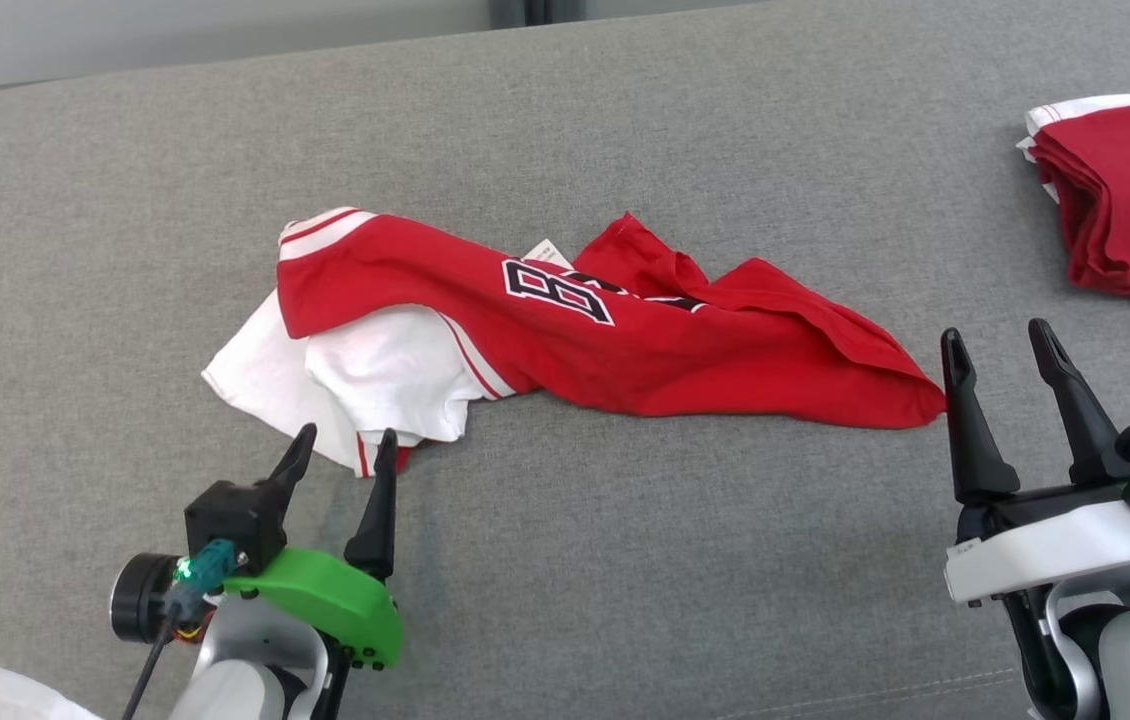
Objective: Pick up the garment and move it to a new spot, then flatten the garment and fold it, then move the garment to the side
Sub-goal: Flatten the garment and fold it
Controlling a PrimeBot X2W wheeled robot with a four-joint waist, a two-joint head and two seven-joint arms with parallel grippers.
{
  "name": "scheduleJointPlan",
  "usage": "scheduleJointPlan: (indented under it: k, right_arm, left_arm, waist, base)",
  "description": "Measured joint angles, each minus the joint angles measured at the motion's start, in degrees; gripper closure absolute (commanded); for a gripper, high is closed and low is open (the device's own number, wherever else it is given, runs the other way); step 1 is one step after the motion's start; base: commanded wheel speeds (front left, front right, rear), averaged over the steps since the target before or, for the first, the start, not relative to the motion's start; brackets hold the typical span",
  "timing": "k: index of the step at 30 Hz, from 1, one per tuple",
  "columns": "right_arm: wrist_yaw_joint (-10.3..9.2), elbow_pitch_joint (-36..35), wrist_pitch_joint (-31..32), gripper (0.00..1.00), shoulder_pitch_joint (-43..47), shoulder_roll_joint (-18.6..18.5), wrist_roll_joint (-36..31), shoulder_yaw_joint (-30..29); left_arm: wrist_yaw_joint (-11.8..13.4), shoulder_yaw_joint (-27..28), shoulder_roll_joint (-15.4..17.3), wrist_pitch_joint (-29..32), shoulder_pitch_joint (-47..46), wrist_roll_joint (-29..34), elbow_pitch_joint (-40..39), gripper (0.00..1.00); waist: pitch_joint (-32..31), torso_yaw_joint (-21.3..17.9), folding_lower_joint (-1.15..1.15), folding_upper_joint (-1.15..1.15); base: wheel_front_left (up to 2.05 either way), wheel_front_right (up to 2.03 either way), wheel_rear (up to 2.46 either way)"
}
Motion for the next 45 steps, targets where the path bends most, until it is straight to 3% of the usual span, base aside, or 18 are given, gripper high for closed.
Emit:
scheduleJointPlan:
  k: [5, 6, 7, 14, 18, 24, 30, 31, 32, 33, 38, 45]
  right_arm:
    - [0.00, 0.58, -0.30, 0.00, -0.17, 0.20, 0.09, -0.09]
    - [0.00, 0.68, -0.33, 0.00, -0.19, 0.24, 0.09, -0.07]
    - [0.00, 0.76, -0.35, 0.00, -0.20, 0.26, 0.09, -0.07]
    - [0.00, 1.81, -0.89, 0.00, -0.32, 0.40, 0.37, -1.07]
    - [0.00, 5.22, -1.13, 0.00, -0.48, -0.46, 0.48, -2.65]
    - [0.00, 17.56, -1.96, 0.00, -1.96, -3.61, 1.67, -2.81]
    - [0.00, 28.94, -4.14, 0.00, -8.36, -5.36, 3.57, 1.42]
    - [0.00, 30.18, -4.13, 0.50, -9.01, -5.48, 3.99, 2.08]
    - [0.00, 31.66, -4.14, 0.68, -9.62, -5.71, 4.48, 2.65]
    - [0.00, 32.62, -4.26, 1.00, -9.94, -6.06, 5.32, 3.18]
    - [0.00, 30.81, -7.61, 1.00, -10.38, -7.38, 7.56, 3.49]
    - [0.01, 15.89, -9.48, 1.00, -10.51, -9.45, 6.51, -0.04]
  left_arm:
    - [-0.79, 0.40, -0.97, -0.31, -2.17, -1.32, 4.66, 0.01]
    - [-1.09, 0.49, -1.07, -0.45, -2.68, -1.60, 5.28, 0.36]
    - [-1.35, 0.53, -1.05, -1.03, -3.07, -1.60, 5.59, 1.00]
    - [-2.16, 0.82, -0.88, -2.45, -4.03, -2.21, 6.22, 1.00]
    - [-1.05, 0.94, -0.07, -3.14, -4.13, -0.97, 4.52, 1.00]
    - [0.18, 0.53, 0.41, -2.85, -4.09, -0.11, 0.60, 1.00]
    - [0.87, 0.36, 0.55, -2.63, -4.00, 0.21, -0.91, 1.00]
    - [0.89, 0.34, 0.56, -2.70, -4.00, 0.22, -1.00, 1.00]
    - [0.92, 0.26, 0.56, -2.93, -4.00, 0.32, -1.11, 1.00]
    - [0.94, 0.22, 0.56, -3.26, -4.00, 0.37, -1.35, 1.00]
    - [1.89, 0.68, 1.01, -5.00, -3.92, 1.13, -3.74, 1.00]
    - [3.94, 3.15, 4.60, -6.41, -3.98, 4.17, -13.37, 1.00]
  waist:
    - [0.93, -0.65, 0.00, 0.00]
    - [1.09, -0.79, 0.00, 0.00]
    - [1.21, -0.89, 0.00, 0.00]
    - [1.82, -1.04, 0.00, 0.00]
    - [1.95, -0.75, 0.00, 0.00]
    - [2.84, 0.00, 0.00, 0.00]
    - [4.04, 0.95, 0.00, 0.00]
    - [4.12, 1.08, 0.00, 0.00]
    - [4.17, 1.29, 0.00, 0.00]
    - [4.16, 1.55, 0.00, 0.00]
    - [3.56, 2.26, 0.00, 0.00]
    - [1.47, 1.75, 0.00, 0.00]
  base:
    - [0.00, 0.00, 0.00]
    - [0.00, 0.00, 0.00]
    - [0.00, 0.00, 0.00]
    - [0.00, 0.00, 0.00]
    - [0.00, 0.00, 0.00]
    - [0.00, 0.00, 0.00]
    - [0.00, 0.00, 0.00]
    - [0.00, 0.00, 0.00]
    - [0.00, 0.00, 0.00]
    - [0.00, 0.00, 0.00]
    - [0.00, 0.00, 0.00]
    - [0.00, 0.00, 0.00]
